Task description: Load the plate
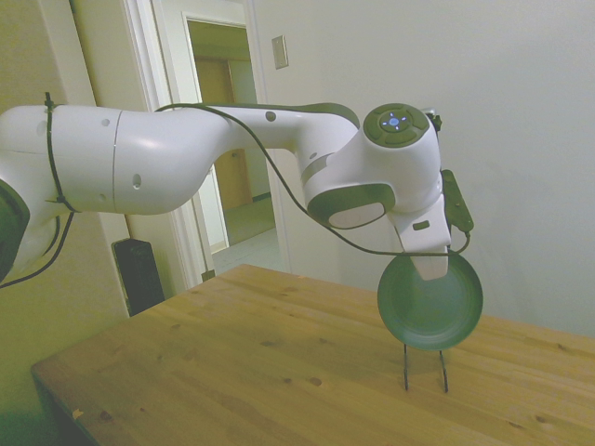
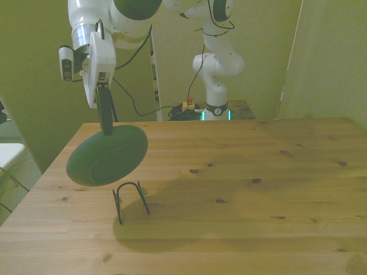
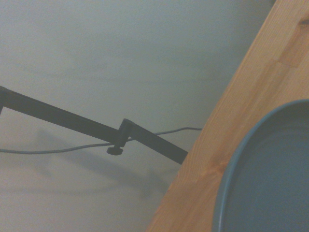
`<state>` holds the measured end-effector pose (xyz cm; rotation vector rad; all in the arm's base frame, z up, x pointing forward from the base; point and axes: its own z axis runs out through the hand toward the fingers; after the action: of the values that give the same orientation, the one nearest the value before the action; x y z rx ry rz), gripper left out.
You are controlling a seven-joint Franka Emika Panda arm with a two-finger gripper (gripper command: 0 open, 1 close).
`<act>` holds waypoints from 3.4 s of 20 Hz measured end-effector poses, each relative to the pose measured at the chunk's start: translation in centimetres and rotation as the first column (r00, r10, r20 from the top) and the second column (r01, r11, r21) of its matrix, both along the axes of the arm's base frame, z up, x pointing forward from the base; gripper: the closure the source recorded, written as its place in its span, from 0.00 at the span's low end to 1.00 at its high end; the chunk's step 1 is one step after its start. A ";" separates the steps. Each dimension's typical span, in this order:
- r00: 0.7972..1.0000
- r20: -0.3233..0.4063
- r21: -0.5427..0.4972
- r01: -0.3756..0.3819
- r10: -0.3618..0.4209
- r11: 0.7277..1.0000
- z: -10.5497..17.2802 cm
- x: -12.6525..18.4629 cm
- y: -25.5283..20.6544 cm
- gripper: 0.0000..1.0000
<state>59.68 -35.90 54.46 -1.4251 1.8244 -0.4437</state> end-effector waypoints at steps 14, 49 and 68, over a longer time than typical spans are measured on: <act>0.994 0.108 0.083 -0.010 0.001 0.996 -3.9 -1.2 -1.0 1.00; 0.992 0.129 0.015 0.009 -0.011 1.000 -7.5 -0.5 -0.1 0.00; 0.956 -0.288 -0.145 -0.105 0.060 0.984 8.0 -2.2 1.5 0.00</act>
<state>57.44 -34.38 62.46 -1.7425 1.9792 -0.3632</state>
